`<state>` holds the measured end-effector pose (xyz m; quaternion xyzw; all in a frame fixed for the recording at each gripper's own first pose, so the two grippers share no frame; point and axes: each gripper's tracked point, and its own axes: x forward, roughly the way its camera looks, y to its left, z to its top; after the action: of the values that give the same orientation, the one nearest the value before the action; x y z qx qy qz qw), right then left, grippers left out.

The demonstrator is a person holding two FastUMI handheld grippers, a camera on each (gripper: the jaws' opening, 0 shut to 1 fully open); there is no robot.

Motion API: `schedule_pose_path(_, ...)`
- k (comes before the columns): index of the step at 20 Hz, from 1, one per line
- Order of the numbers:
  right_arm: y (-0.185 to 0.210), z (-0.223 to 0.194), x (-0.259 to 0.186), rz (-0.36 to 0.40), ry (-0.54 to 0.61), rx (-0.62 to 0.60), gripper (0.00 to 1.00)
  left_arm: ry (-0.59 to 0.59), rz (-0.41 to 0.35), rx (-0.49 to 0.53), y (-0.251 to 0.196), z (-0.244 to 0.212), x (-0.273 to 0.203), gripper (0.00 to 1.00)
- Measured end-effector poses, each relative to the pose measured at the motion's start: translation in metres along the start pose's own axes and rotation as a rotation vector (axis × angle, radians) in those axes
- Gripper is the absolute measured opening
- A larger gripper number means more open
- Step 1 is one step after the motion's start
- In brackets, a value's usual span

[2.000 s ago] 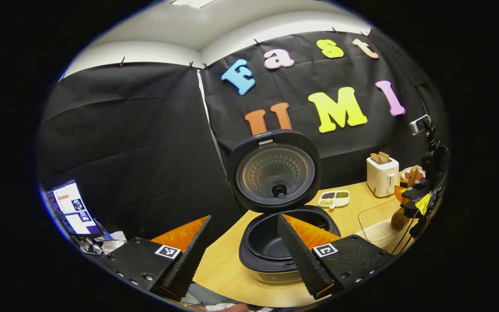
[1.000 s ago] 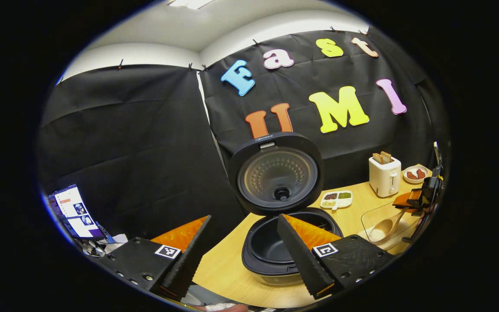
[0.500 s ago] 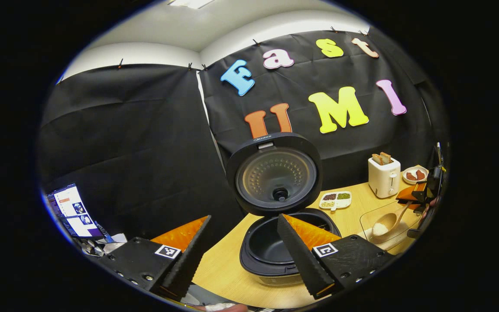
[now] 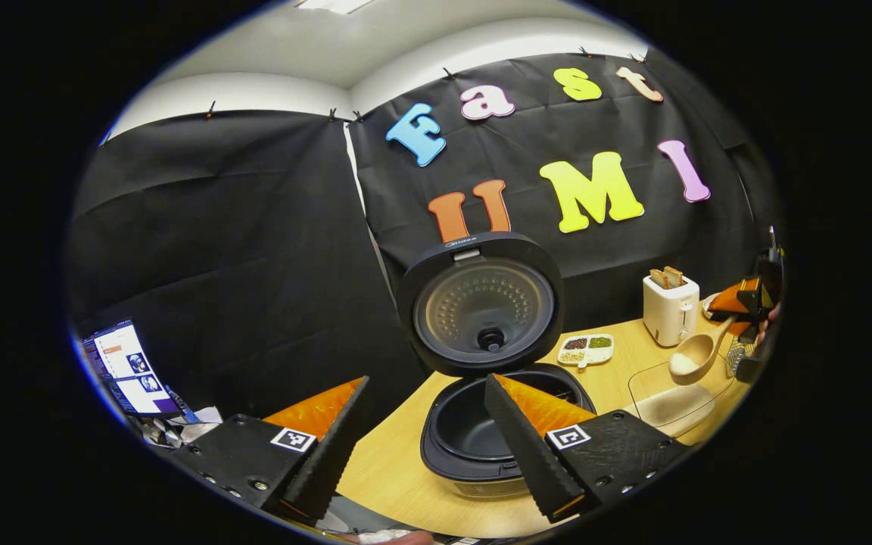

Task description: Close the left gripper, press the button to open the rice cooker; take a wooden spoon from the chopstick holder with the right hand, scoop a spoonful of rice and pour it into the rice cooker, then put the wooden spoon back into the chopstick holder.

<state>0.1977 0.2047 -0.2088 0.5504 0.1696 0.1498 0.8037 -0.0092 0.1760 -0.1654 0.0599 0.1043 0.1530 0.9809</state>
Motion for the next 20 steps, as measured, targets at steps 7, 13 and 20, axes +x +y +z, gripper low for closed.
schedule_pose_path(7,0.092,-0.048,0.015,0.026,0.046,-0.126,0.19,0.009,0.045,-0.023,0.020,-0.009,-0.008,0.95)
schedule_pose_path(13,0.149,-0.146,0.054,0.067,0.148,-0.224,0.23,0.040,0.114,-0.022,0.050,-0.026,-0.017,0.95)
schedule_pose_path(20,0.124,-0.240,0.090,0.007,0.230,-0.491,0.23,0.087,0.177,-0.029,0.080,-0.048,-0.026,0.95)
